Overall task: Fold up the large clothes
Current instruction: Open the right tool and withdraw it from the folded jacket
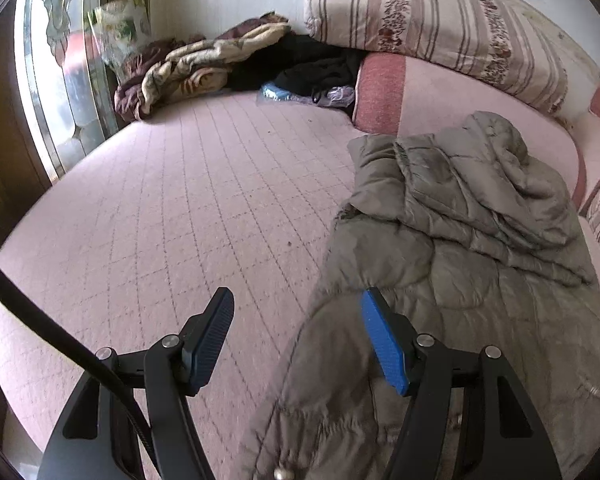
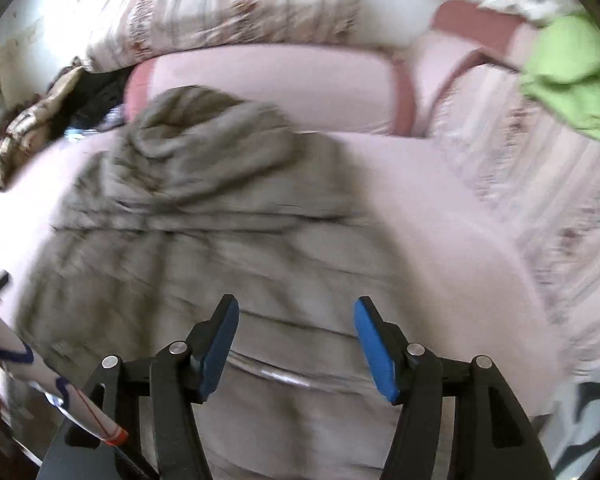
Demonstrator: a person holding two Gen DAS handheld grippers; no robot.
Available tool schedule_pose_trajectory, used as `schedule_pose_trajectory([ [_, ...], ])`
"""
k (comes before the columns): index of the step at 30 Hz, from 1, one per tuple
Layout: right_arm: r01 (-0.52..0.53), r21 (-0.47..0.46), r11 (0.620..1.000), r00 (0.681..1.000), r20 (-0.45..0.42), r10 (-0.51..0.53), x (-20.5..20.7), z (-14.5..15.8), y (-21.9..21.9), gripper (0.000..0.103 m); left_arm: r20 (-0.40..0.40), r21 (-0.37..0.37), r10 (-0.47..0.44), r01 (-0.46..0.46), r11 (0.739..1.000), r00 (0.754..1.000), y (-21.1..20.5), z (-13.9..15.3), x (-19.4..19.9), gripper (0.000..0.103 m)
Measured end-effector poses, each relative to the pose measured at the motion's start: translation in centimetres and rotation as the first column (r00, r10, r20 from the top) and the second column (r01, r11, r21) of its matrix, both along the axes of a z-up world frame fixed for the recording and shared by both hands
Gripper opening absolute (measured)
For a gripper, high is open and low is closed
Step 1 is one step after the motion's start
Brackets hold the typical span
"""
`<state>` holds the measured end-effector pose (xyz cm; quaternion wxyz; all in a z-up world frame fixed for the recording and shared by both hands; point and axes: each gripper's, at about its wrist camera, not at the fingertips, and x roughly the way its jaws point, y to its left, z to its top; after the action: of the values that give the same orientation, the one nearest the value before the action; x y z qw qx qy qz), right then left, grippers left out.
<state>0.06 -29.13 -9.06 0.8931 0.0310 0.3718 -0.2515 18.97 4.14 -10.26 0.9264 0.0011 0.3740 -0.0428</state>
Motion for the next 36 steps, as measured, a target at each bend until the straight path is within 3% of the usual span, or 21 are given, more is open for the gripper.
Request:
schedule_pose_trajectory([
  [4,0.112,-0.007,0.994,0.993,0.040,-0.112,-6.9,0.5,-4.2,0.070,0.029,0.027,-0.007,0.006,1.000,1.000,-0.6,-0.4,-2.1,0.065],
  [11,0.234,0.068,0.970,0.963,0.119,-0.241,-14.2,1.0,-8.5,0.070,0.045,0.046,0.025,-0.027,0.999,0.999,0.0,-1.0,-4.6,0.066],
  [14,0.290,0.080,0.954,0.937,0.178,-0.300,-16.9,2.9,-10.0,0.070,0.036,0.041,0.036,-0.038,0.998,0.999,0.5,-1.3,-5.2,0.065],
  [18,0.356,0.108,0.928,0.890,0.264,-0.372,-20.7,4.7,-12.0,0.078,0.034,0.036,0.046,-0.048,0.998,0.998,0.5,-1.4,-5.5,0.066],
  [20,0.364,0.118,0.924,0.889,0.251,-0.382,-21.1,4.4,-12.0,0.078,0.030,0.031,0.038,-0.039,0.999,0.999,0.4,-1.3,-5.5,0.066],
  [26,0.291,0.187,0.938,0.925,0.196,-0.326,-19.5,1.6,-8.7,0.078,0.053,0.038,0.004,-0.006,0.999,0.999,0.1,-0.9,-6.5,0.066],
  [31,0.216,0.154,0.964,0.958,0.158,-0.240,-17.7,0.1,-5.2,0.078,0.049,0.041,0.004,-0.006,0.999,0.999,0.2,-1.0,-6.7,0.068],
  [36,0.159,0.131,0.979,0.970,0.164,-0.180,-15.1,1.0,-4.2,0.078,0.028,0.033,0.013,-0.014,0.999,1.000,0.2,-1.7,-6.0,0.069],
])
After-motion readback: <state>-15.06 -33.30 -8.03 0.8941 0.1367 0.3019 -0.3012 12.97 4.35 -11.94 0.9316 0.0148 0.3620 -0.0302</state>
